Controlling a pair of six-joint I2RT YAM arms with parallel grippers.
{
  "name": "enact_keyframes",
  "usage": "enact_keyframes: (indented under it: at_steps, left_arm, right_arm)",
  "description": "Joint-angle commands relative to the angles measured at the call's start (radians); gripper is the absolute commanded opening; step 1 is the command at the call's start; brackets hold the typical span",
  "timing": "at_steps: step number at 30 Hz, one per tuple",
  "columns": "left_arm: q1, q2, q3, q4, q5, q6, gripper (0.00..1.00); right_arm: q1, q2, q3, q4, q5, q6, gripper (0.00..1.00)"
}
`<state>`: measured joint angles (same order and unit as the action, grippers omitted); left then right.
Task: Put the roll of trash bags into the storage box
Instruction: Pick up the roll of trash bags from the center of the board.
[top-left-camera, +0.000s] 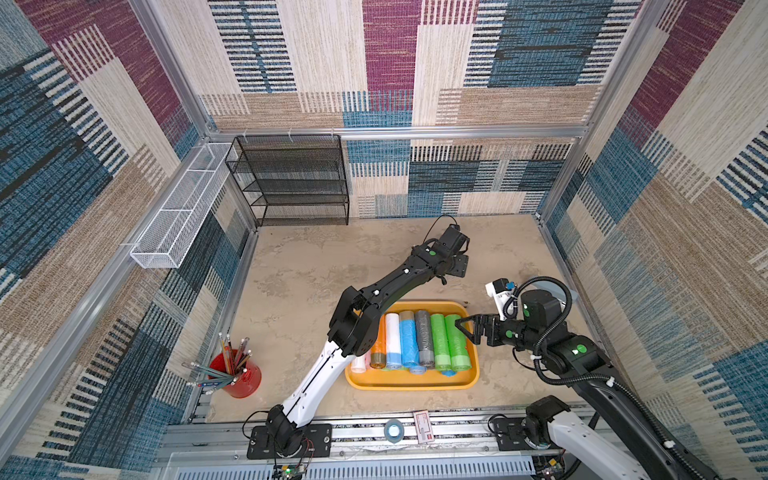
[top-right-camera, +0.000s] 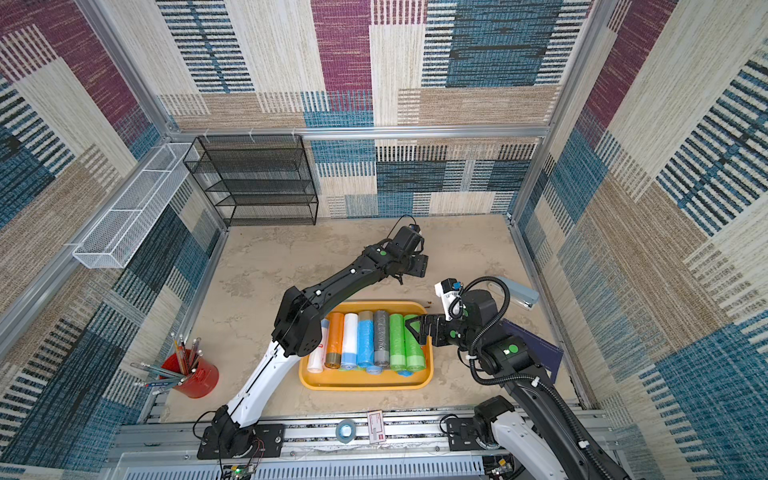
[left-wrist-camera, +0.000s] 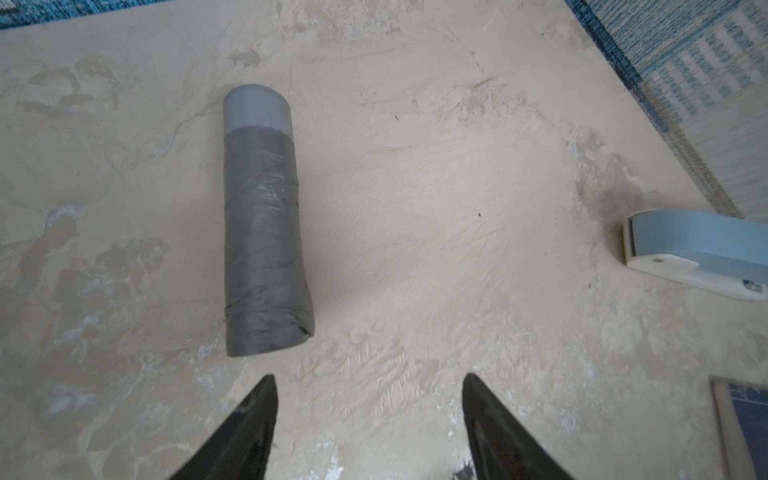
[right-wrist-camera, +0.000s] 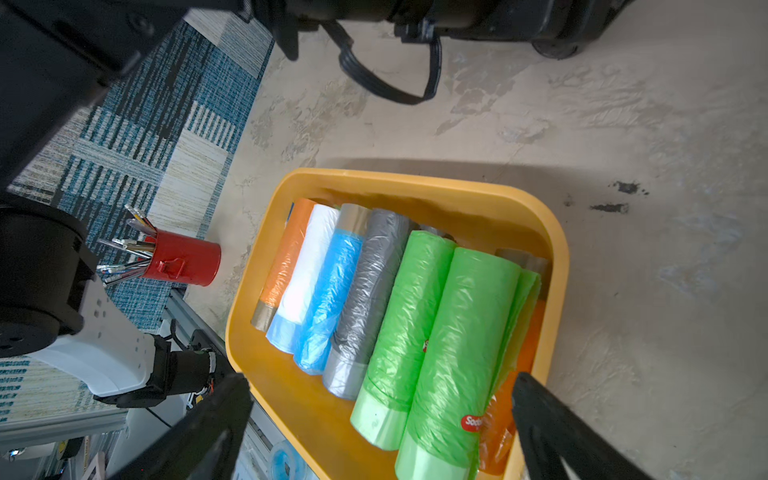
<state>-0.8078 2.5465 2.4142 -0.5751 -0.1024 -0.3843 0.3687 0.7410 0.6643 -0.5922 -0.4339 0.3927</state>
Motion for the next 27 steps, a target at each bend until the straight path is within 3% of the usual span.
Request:
enact_keyframes:
  at_steps: [1,4,13,27]
  left_arm:
    - [0.011,0.049,0.022,-0.036,-0.001,-0.029,0.71]
    - [0.006,0.076,0.024,-0.004,0.029,-0.083,0.71]
    - [0.001,0.037,-0.04,-0.05,-0.089,-0.147,0.71]
    - [0.007,0.048,0.013,-0.054,-0.191,-0.124,0.72]
  right_arm:
    - [0.0,0.002,0.011,-0.007,0.036,0.011,0.99]
    - [-0.004,-0.02,0.025,-0.024,0.103,0.024,0.99]
    - [-0.045,-0.004,0.035,-0.053,0.221,0.087,0.99]
    - [-0.136,0.109,0.032,0.051,0.065,0.049,0.99]
